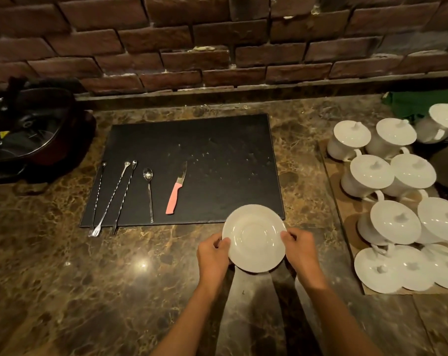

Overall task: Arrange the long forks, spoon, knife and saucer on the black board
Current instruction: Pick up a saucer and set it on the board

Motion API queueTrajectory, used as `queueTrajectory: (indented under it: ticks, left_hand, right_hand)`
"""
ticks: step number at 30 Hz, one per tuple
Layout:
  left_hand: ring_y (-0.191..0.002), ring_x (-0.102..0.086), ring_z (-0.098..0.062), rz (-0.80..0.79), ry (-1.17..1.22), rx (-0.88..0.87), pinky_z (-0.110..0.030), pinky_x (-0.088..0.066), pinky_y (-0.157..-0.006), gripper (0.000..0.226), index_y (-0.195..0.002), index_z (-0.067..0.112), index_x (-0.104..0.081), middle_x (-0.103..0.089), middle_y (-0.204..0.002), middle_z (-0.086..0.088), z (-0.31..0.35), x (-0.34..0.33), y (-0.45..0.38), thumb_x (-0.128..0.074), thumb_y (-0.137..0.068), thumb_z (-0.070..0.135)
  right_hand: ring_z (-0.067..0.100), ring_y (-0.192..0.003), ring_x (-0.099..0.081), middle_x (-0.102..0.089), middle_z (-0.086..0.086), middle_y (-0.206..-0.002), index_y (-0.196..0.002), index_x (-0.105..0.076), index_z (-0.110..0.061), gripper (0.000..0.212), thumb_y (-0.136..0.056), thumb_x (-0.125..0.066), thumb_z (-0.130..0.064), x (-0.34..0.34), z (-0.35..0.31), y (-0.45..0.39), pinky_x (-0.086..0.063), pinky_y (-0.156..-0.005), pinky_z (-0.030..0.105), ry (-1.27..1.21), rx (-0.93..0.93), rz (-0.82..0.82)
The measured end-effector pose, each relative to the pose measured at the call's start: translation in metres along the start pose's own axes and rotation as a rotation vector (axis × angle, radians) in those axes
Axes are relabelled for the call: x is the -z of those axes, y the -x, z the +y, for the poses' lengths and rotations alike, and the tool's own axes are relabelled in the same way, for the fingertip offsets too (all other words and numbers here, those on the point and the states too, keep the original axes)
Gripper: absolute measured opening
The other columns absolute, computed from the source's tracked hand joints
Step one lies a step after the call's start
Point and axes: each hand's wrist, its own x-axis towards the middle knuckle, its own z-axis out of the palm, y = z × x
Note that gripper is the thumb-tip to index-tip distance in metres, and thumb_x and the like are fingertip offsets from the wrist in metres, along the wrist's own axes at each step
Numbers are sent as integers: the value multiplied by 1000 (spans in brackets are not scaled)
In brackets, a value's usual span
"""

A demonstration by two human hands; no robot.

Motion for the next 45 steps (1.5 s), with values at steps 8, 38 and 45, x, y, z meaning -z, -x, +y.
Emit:
queueTrajectory:
  ticks: [8,38,45]
  left_hand:
    - [-85,-67,-17,18,-65,-91,-39,-62,-74,31,-76,29,-67,-69,-83,4,57,-10,-81,-62,-98,9]
    - [-109,-63,-22,-95,-297,-268,-37,-49,-103,37,-133,12,-65,-64,-118,-5,4,111,-114,-67,-97,22]
    - [-139,-44,-21,144,-504,-378,-23,-26,-113,48,-144,15,-55,-51,-146,-3,-47,295,-145,-65,-99,28]
  right_hand:
    - [11,-52,-39,-44,0,-53,-53,-51,-12,36,-89,-55,-7,-13,-64,-71,-33,-50,26,8,94,15]
    - [19,-57,-51,-61,12,-68,-79,-69,-6,21,-92,-56,-19,-41,-70,-52,-36,-54,28,168,2,308]
    - [41,-97,-61,-67,25,-107,-112,-64,0,25,-93,-56,-13,-123,-100,37,-47,-87,47,285,103,427]
